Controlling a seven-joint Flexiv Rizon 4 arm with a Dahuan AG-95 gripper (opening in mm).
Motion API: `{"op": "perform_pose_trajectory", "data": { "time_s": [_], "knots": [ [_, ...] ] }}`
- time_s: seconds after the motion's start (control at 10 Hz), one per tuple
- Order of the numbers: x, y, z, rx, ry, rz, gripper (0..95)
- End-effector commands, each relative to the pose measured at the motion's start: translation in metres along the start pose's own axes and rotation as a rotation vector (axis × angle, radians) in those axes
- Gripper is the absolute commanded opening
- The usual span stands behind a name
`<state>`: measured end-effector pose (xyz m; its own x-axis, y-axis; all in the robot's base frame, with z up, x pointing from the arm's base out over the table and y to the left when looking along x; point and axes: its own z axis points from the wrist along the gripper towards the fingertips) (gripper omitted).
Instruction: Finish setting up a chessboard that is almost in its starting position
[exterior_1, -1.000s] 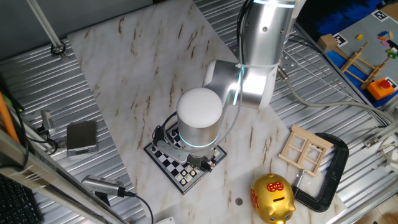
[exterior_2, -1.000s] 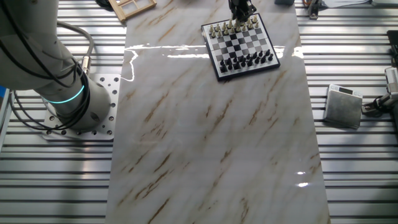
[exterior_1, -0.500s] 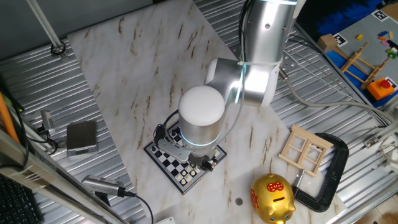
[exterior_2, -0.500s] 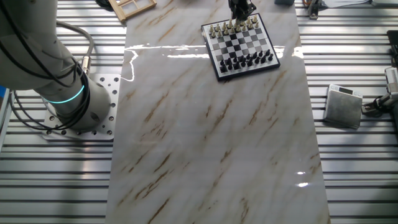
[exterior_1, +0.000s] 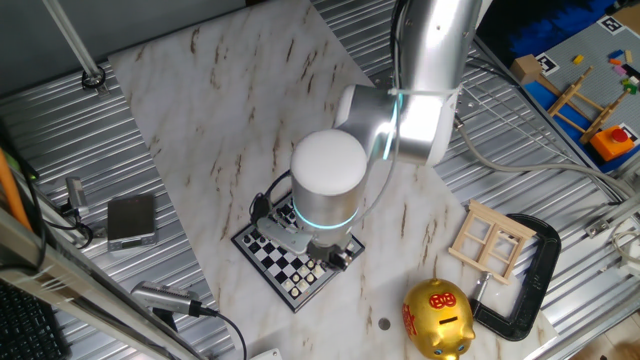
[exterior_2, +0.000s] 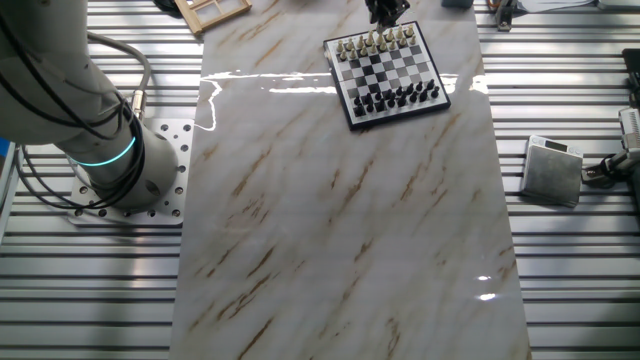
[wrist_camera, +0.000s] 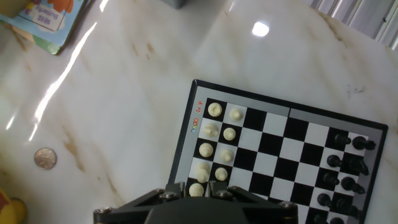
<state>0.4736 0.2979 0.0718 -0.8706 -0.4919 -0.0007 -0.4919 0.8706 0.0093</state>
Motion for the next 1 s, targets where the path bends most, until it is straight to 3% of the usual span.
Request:
{"op": "perform_pose_trajectory", "data": {
  "time_s": [0.1,0.5,0.8,1.0],
  "knots": [
    [-0.005,-0.013,-0.012,-0.008,0.017,-0.023,0.0],
    [-0.019,-0.041,-0.025,-0.018,0.024,-0.085,0.0],
    [-0.023,-0.044,-0.025,-0.031,0.011,-0.064,0.0],
    [-0.023,-0.044,-0.025,-0.027,0.017,-0.061,0.0]
  ]
}}
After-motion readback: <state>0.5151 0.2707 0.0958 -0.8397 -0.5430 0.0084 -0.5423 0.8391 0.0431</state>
